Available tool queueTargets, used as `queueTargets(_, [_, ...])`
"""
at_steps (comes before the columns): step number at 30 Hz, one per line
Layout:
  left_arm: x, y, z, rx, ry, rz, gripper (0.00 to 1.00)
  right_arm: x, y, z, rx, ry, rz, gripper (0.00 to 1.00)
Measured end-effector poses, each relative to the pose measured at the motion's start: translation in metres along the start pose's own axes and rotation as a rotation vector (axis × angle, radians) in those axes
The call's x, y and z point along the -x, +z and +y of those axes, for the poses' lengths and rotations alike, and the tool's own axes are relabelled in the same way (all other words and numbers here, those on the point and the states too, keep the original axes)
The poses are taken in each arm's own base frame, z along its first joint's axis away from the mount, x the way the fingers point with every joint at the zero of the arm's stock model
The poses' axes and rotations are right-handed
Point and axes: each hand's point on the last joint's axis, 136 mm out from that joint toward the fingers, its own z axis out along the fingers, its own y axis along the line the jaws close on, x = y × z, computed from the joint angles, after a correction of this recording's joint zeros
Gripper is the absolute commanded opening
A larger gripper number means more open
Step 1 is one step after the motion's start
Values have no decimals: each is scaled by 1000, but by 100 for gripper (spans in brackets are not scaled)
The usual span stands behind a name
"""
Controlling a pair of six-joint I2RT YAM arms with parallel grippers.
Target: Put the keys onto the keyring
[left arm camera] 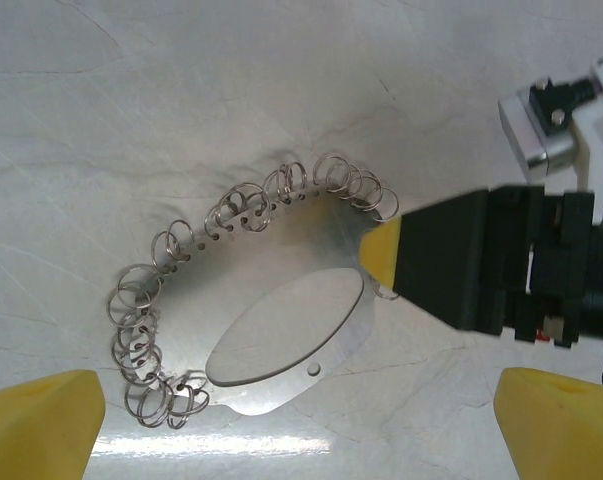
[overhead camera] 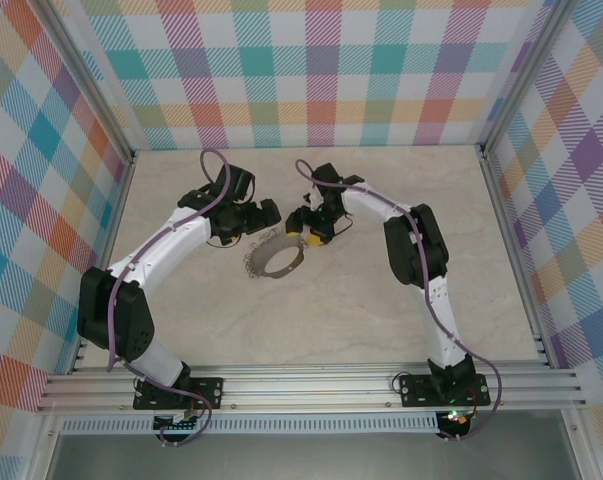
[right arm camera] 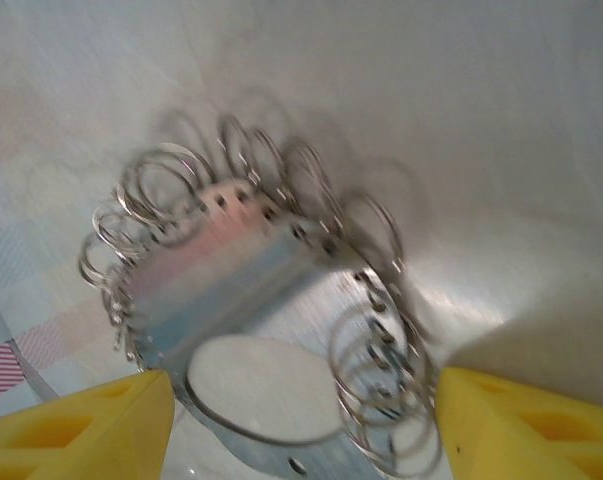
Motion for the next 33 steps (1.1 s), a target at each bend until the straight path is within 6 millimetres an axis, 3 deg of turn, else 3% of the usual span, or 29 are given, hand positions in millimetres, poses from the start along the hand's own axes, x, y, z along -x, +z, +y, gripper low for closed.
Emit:
queueTargets(6, [-3, 4, 5, 7, -3, 8, 100, -32, -8, -5, 7, 19, 18, 69])
queueTargets(13, [-5, -3, 8, -3, -2, -12, 100, -59, -37, -1, -11, -12, -24, 64])
queueTargets(15, [-5, -8, 10, -4, -4, -23, 100, -56, -45, -2, -41, -41, -58, 59])
queueTargets(21, [-1, -24, 12, -18, -8, -64, 100, -40, -52, -14, -195, -184, -114, 59])
queueTargets(26, [-2, -27, 15, -15, -18, -71, 100, -23, -46, -13, -281, -326, -132, 59])
queueTargets(33, [-5, -26, 18, -6, -23, -63, 100, -5, -31, -9, -297, -380, -125, 57])
